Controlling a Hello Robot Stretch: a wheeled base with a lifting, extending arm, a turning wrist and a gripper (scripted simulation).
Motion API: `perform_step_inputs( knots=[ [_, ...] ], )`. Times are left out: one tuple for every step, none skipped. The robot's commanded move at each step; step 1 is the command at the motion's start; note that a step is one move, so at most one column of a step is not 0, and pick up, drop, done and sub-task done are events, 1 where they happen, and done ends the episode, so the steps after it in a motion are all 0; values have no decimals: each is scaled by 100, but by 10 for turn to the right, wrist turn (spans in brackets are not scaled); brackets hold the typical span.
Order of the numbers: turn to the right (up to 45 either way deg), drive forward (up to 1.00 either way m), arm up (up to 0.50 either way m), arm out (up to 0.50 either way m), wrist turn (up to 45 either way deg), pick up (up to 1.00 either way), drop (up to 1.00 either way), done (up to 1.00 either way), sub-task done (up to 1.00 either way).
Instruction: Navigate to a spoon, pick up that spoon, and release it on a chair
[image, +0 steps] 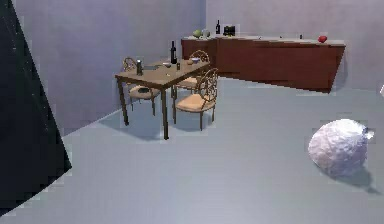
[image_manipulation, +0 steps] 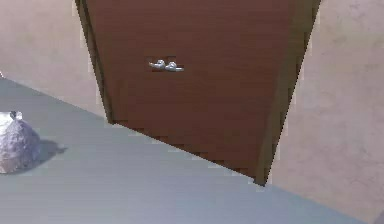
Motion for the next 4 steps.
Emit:
perform_step_inputs(
  knots=[
    [90, 0, 0, 0, 0, 0, 0, 0, 0],
    [0, 100, 0, 0, 0, 0, 0, 0, 0],
    [0, 75, 0, 0, 0, 0, 0, 0, 0],
    [-450, 0, 0, 0, 0, 0, 0, 0, 0]
  ],
)
